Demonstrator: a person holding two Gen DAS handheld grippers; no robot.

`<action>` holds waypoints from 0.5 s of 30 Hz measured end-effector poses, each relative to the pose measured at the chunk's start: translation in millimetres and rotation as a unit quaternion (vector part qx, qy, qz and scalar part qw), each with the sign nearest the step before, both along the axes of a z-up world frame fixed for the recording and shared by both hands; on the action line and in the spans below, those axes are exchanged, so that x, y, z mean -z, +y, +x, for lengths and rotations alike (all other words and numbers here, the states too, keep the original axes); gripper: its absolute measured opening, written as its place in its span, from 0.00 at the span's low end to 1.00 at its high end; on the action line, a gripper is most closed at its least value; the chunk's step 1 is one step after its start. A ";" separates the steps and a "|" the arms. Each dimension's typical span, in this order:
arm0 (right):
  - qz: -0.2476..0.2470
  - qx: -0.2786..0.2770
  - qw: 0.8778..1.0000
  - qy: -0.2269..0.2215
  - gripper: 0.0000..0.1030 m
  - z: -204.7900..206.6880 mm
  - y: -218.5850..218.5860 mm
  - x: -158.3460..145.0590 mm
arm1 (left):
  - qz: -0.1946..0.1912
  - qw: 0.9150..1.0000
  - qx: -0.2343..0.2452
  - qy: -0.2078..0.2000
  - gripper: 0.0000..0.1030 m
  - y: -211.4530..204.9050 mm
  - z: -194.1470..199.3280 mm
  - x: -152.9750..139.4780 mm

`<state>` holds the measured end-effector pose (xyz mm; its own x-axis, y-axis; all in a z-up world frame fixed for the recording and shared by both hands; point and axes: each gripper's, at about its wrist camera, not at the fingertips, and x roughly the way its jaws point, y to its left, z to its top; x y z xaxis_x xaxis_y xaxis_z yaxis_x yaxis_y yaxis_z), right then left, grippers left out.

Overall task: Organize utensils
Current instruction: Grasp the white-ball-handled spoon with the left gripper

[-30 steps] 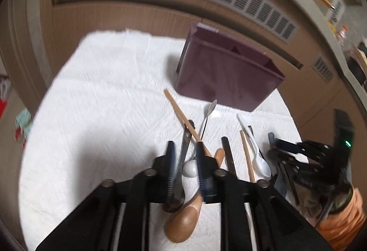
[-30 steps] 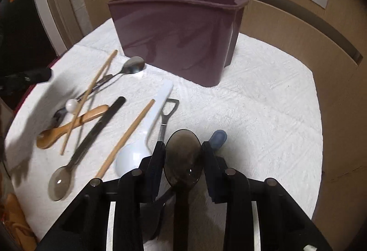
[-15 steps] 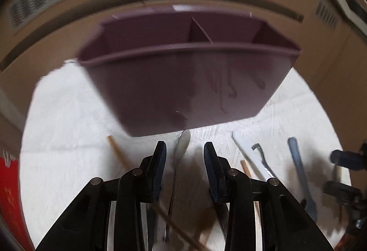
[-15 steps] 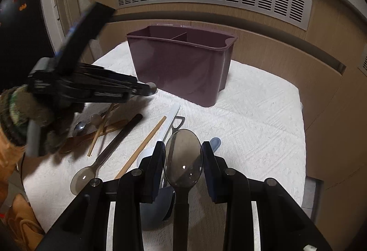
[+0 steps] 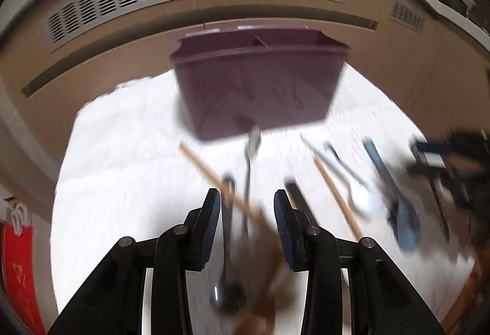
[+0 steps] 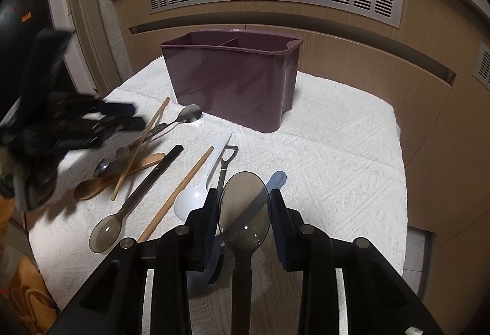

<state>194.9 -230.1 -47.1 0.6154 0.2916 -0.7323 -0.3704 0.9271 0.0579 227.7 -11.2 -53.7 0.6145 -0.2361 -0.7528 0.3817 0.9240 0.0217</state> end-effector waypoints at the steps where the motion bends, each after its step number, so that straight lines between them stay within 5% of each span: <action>1: 0.000 0.000 1.000 0.001 0.30 0.2 0.3 0.2 | 0.004 1.000 -0.002 0.000 0.37 2.4 -7.5 2.6; 11: 0.002 -0.005 1.000 -0.002 0.30 -7.5 11.8 -7.9 | -0.009 1.000 -0.027 0.006 0.36 7.9 -11.1 28.2; 15: 0.000 0.001 1.000 0.000 0.30 -12.8 12.4 -10.9 | -0.008 0.999 -0.031 0.015 0.26 7.9 -4.5 36.9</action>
<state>182.1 -217.7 -36.2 0.6166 0.2903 -0.7318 -0.3679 0.9281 0.0582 223.2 -3.4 -90.6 0.6049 -0.2105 -0.7679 0.3237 0.9462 -0.0044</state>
